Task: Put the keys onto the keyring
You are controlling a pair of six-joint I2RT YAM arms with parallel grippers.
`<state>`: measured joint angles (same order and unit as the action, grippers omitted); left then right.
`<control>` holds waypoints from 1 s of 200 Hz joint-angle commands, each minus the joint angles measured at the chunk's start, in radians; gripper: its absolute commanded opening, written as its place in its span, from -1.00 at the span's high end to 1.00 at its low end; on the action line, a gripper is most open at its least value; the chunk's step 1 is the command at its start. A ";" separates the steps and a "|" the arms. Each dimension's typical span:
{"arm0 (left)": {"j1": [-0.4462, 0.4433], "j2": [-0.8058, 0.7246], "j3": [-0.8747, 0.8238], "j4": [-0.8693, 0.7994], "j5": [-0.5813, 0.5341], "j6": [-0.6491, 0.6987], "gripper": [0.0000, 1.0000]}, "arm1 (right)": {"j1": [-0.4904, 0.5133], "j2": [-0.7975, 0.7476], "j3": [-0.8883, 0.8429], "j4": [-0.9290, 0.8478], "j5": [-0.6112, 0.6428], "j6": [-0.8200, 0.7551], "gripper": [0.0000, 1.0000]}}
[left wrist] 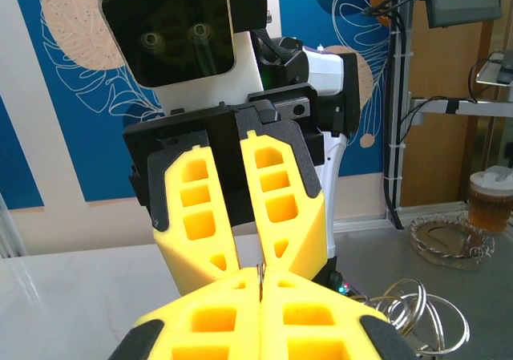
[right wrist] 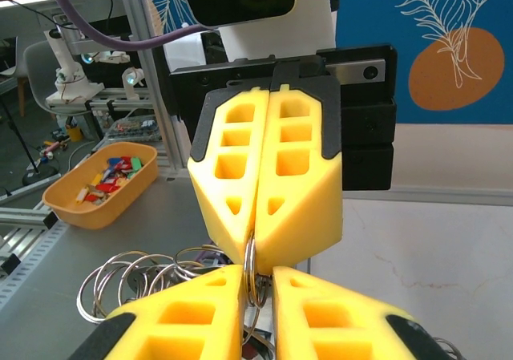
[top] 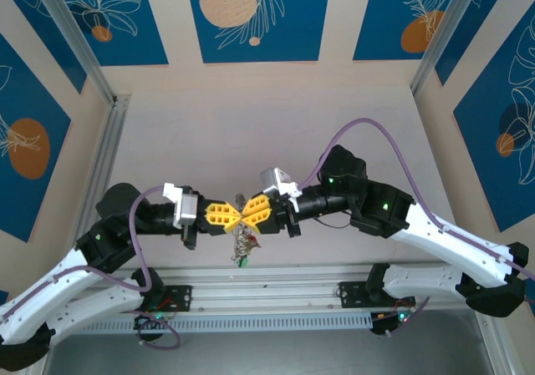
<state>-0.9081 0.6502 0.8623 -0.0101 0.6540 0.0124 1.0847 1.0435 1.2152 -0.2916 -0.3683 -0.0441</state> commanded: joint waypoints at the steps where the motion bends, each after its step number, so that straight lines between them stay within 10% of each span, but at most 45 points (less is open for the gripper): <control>1: -0.009 -0.004 -0.001 0.105 0.012 -0.015 1.00 | 0.009 -0.006 0.014 -0.007 0.030 -0.009 0.71; 24: -0.009 0.005 -0.011 0.133 0.010 -0.028 1.00 | 0.011 -0.007 0.014 -0.017 0.052 -0.017 1.00; 76: -0.009 0.015 0.049 -0.026 -0.081 0.033 1.00 | 0.010 -0.022 0.047 -0.099 0.148 -0.087 1.00; 115: -0.010 0.052 0.211 -0.366 -0.214 0.169 0.08 | 0.011 0.035 0.170 -0.298 0.224 -0.168 1.00; 200: -0.012 0.171 0.371 -0.653 -0.273 0.308 0.08 | 0.031 0.190 0.372 -0.525 0.266 -0.249 1.00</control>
<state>-0.9096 0.8024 1.2053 -0.5659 0.4072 0.2687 1.0981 1.2148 1.5188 -0.7589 -0.1257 -0.2543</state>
